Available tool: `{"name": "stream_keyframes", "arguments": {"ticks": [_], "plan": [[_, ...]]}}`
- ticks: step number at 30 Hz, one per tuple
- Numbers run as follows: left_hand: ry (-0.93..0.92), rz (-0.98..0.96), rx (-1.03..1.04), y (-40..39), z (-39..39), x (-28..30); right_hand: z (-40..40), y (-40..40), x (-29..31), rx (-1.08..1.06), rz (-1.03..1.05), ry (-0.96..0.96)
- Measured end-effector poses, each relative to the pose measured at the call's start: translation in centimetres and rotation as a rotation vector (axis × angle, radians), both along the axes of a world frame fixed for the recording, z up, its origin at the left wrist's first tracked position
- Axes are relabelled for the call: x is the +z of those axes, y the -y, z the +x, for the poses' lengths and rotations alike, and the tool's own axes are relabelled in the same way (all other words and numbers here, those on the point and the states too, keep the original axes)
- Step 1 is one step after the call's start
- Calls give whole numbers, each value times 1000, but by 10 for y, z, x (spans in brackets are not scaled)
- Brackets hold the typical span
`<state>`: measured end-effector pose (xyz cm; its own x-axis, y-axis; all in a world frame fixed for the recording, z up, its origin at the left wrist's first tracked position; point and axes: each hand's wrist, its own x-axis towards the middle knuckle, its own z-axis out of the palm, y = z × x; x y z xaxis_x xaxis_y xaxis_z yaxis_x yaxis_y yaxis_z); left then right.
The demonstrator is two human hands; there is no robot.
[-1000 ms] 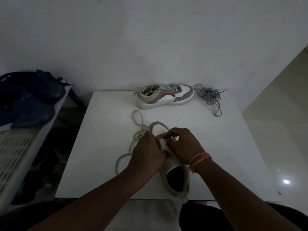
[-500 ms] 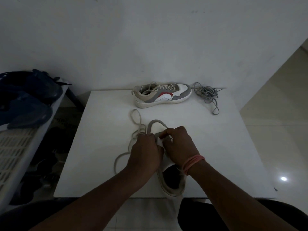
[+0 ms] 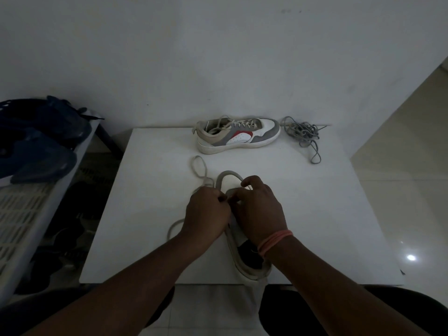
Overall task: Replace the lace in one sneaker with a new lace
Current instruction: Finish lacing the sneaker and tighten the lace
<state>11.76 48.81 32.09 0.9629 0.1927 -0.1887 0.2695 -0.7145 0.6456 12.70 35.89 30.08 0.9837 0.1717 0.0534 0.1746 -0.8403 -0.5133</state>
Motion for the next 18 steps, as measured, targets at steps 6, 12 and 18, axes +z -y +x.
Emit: {"name": "stream_keyframes", "arguments": {"ticks": [6, 12, 18], "plan": [[27, 27, -33, 2, -4, -1, 7, -1, -1, 32, -156, 99], [-30, -59, -45, -1, 2, 1, 10, 1, -4, 130, -184, 135], [-3, -4, -62, 3, -3, 2, 15, -2, -6, 119, -216, 209]]}}
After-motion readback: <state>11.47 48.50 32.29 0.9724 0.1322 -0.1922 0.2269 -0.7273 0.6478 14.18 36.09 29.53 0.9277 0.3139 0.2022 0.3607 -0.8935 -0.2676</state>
